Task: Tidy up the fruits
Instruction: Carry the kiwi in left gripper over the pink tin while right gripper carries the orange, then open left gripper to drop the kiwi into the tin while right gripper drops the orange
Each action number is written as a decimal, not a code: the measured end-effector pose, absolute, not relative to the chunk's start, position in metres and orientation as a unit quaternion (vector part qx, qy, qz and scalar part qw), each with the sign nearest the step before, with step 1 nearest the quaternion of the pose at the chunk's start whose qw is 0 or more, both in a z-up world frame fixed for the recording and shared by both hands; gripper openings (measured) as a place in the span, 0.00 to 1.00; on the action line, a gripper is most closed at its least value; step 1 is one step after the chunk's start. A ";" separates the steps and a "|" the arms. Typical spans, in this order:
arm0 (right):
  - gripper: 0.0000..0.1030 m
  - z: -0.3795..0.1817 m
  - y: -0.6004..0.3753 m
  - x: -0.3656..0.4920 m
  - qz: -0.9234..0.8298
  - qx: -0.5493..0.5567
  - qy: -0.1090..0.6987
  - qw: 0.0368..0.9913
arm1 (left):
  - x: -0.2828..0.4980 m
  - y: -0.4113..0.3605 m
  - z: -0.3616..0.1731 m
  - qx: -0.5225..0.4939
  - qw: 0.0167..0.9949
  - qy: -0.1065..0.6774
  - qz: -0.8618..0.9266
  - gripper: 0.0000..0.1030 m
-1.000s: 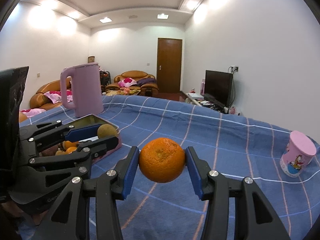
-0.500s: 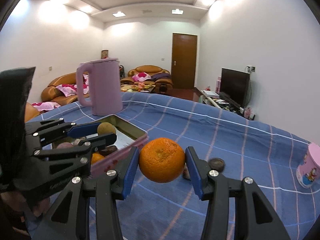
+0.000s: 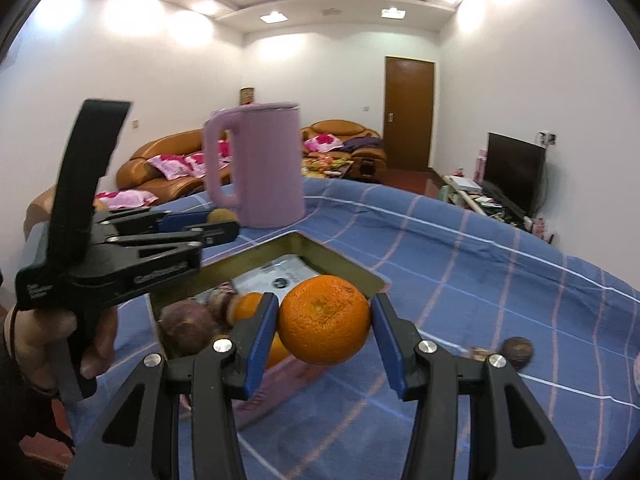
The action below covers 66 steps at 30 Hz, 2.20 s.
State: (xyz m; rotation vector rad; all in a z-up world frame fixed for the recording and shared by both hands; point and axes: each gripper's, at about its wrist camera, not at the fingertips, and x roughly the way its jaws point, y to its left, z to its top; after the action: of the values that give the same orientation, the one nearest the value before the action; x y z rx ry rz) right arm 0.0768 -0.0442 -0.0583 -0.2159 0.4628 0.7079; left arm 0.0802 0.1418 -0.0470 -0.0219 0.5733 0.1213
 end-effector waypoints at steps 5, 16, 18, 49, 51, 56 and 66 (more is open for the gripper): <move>0.48 -0.067 -0.024 0.068 0.363 -0.120 0.233 0.894 | 0.082 0.147 -0.055 -0.020 0.952 0.299 0.059 0.30; 0.48 -0.084 -0.005 0.060 0.380 -0.143 0.254 0.878 | 0.083 0.150 -0.069 -0.017 0.945 0.321 0.060 0.30; 0.48 -0.086 -0.004 0.061 0.381 -0.143 0.259 0.876 | 0.084 0.149 -0.071 -0.015 0.945 0.323 0.060 0.30; 0.49 -0.087 -0.013 0.067 0.373 -0.127 0.270 0.879 | 0.074 0.141 -0.062 -0.011 0.947 0.313 0.071 0.66; 0.49 -0.087 -0.014 0.068 0.369 -0.127 0.270 0.880 | 0.074 0.141 -0.062 -0.011 0.947 0.313 0.072 0.66; 0.49 -0.081 -0.023 0.068 0.362 -0.130 0.264 0.885 | 0.074 0.136 -0.059 -0.010 0.948 0.312 0.067 0.66; 0.49 -0.059 -0.082 0.082 0.310 -0.124 0.252 0.908 | 0.085 0.085 -0.041 0.011 0.952 0.304 0.031 0.67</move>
State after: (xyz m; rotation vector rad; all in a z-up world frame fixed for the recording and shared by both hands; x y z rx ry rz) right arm 0.0818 -0.0817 -0.0592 -0.2563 0.5193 0.6399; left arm 0.0848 0.0852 -0.0415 0.0227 0.6171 0.0622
